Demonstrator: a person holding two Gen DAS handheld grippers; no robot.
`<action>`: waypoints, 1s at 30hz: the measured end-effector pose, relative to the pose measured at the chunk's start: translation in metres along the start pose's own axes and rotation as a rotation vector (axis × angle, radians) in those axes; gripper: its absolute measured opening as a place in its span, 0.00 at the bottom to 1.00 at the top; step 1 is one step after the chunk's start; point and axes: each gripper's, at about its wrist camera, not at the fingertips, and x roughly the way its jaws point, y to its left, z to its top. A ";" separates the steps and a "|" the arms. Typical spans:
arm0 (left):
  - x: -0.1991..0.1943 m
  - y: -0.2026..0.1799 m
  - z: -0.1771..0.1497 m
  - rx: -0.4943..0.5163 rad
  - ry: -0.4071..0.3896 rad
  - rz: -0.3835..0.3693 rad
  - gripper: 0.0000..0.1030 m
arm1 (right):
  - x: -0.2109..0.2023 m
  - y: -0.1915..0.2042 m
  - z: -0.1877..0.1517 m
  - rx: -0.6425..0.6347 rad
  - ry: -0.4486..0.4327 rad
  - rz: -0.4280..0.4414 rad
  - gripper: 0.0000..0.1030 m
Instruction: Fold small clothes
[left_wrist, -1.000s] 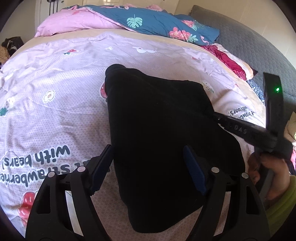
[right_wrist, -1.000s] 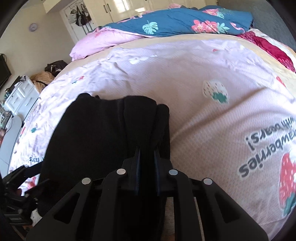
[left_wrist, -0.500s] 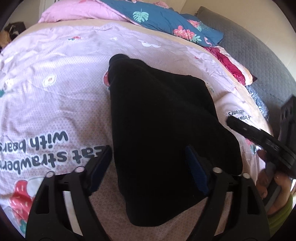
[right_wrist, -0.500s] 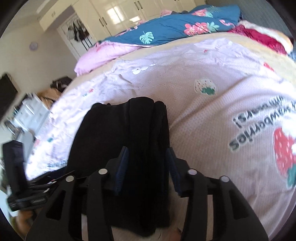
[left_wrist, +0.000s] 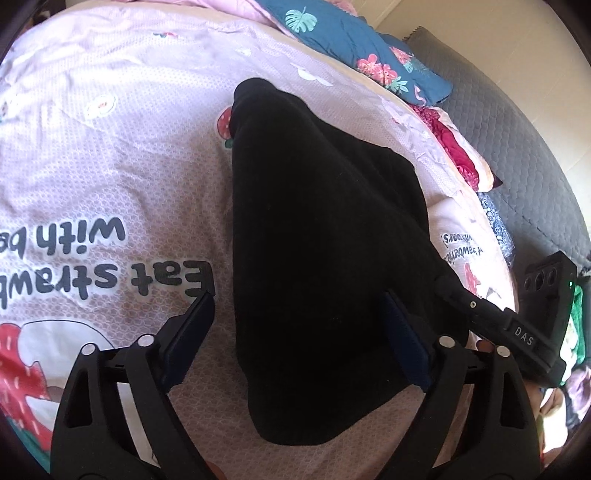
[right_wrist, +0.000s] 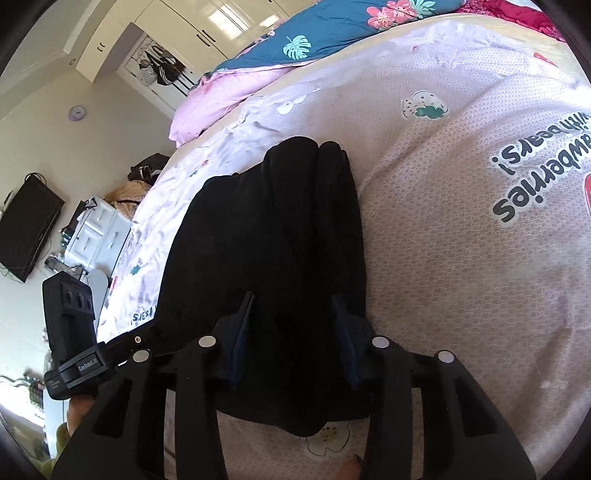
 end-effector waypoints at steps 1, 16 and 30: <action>0.001 0.000 0.000 -0.007 0.001 -0.003 0.83 | 0.000 0.002 0.000 -0.012 -0.005 0.006 0.24; 0.007 -0.042 -0.003 0.142 0.011 0.096 0.63 | -0.008 0.013 -0.009 -0.176 -0.048 -0.194 0.18; 0.004 -0.037 -0.004 0.154 0.006 0.117 0.69 | -0.012 -0.002 -0.029 -0.043 -0.078 -0.181 0.58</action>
